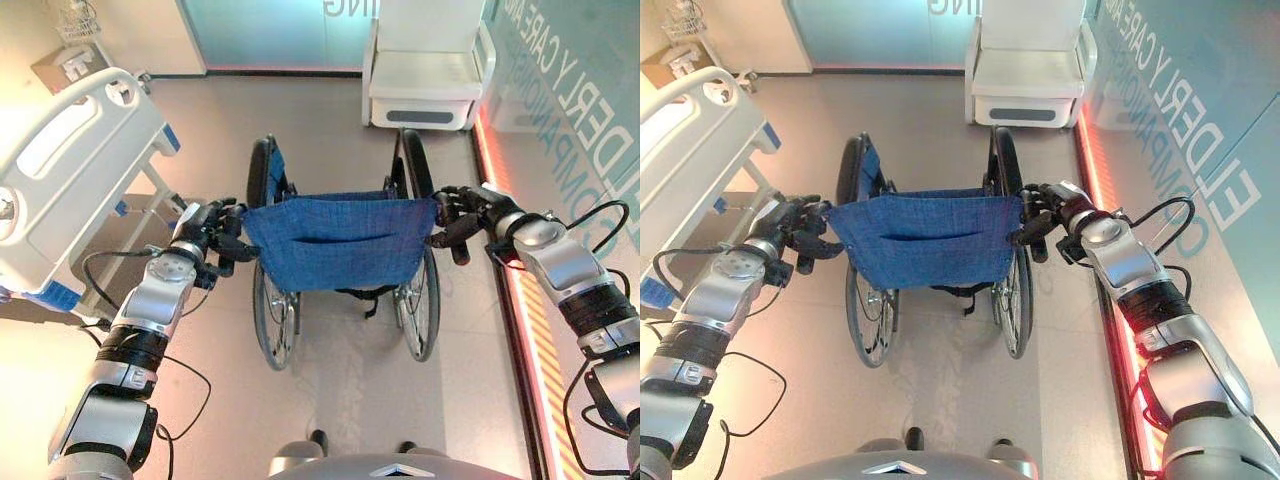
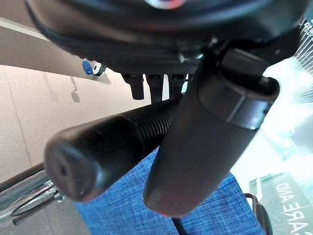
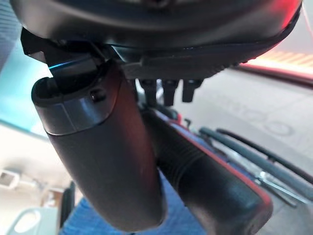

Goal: Push the wheelchair next to the bed

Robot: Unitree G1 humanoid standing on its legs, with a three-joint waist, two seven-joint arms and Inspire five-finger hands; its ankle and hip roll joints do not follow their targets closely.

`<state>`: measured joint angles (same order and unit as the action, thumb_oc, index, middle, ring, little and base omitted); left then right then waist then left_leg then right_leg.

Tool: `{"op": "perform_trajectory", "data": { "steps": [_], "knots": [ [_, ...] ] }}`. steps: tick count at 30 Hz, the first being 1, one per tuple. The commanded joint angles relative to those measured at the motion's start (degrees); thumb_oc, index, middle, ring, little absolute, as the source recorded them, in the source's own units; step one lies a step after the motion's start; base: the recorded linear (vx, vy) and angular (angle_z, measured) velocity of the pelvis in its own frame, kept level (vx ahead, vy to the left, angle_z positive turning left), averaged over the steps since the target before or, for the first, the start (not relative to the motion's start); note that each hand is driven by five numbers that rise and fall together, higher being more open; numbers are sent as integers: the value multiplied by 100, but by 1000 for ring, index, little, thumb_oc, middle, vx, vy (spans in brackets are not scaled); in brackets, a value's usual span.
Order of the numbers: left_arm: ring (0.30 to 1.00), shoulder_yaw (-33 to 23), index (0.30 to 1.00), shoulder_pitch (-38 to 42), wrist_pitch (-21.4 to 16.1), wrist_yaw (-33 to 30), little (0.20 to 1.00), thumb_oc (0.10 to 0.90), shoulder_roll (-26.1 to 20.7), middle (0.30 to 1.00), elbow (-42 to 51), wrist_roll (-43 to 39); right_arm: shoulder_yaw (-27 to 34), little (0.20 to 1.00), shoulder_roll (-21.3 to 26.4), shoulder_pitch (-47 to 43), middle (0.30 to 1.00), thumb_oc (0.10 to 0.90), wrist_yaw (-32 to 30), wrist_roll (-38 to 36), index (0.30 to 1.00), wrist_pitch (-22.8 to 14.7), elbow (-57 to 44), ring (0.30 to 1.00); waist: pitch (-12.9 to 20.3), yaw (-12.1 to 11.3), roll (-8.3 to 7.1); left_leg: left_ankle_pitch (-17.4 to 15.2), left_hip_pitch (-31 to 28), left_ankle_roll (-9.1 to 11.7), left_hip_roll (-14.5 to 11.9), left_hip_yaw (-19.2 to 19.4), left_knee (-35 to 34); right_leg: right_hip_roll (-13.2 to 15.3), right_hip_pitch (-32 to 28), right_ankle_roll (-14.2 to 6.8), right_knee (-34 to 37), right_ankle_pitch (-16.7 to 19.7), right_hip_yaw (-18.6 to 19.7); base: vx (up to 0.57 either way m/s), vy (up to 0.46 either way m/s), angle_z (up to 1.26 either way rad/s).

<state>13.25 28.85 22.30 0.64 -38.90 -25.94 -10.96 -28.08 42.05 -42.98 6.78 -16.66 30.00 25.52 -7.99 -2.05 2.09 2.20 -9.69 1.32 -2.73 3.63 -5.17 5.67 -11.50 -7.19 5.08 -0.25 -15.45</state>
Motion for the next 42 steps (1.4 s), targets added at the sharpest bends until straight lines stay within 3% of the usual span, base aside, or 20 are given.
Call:
{"op": "perform_trajectory", "data": {
  "steps": [1,7,13,22,29,36,38,42],
  "knots": [
    [900,223,900,143,361,-220,900,800,-805,900,-829,460,-394,900,-3,-670,900,800,50,-216,900,-47,445,900,297,-326,-295,-345,56,-201,595,94,49,-276,155,299,-294,-226,-78,14,3,9],
    [900,381,900,306,536,-235,900,800,-689,900,-1096,355,-510,900,-105,-847,900,800,-20,-316,900,98,710,900,276,-325,-282,-355,59,-203,607,97,80,-268,157,300,-311,-223,-59,4,1,2],
    [900,488,900,444,1048,-285,900,800,-376,900,-1564,84,-549,900,-312,-883,900,800,211,-343,900,351,1078,900,254,-285,-269,-357,38,-204,615,102,89,-279,150,303,-321,-223,-23,0,0,0],
    [900,828,900,984,1523,4,900,800,-324,900,-2090,275,-587,900,-661,-961,900,800,408,-840,900,1272,1818,900,241,-222,-247,-355,22,-190,617,154,125,-289,134,317,-336,-231,7,0,0,0],
    [900,1029,900,1302,1936,-103,900,800,-323,900,-2270,38,-649,900,-803,-1013,900,800,532,-722,900,1507,2160,900,222,-193,-224,-355,17,-195,630,163,126,-308,117,330,-312,-230,47,0,0,0],
    [900,932,900,1317,1681,-626,900,800,-155,900,-2183,-1138,-614,900,-901,-987,900,800,428,-1445,900,1342,2117,900,218,-186,-226,-342,13,-185,637,151,117,-311,105,337,-297,-224,61,0,0,0],
    [900,822,900,1214,1581,-769,900,800,-66,900,-2103,-1584,-566,900,-930,-945,900,800,488,-1669,900,1453,2048,900,217,-185,-228,-339,14,-185,643,138,110,-314,110,341,-294,-220,62,0,0,0],
    [900,738,900,1048,1404,-933,900,800,28,900,-2056,-1614,-533,900,-952,-798,900,800,800,-1246,900,1583,2107,900,215,-180,-235,-332,19,-184,648,135,110,-313,118,341,-300,-217,64,0,0,0]
  ]
}}
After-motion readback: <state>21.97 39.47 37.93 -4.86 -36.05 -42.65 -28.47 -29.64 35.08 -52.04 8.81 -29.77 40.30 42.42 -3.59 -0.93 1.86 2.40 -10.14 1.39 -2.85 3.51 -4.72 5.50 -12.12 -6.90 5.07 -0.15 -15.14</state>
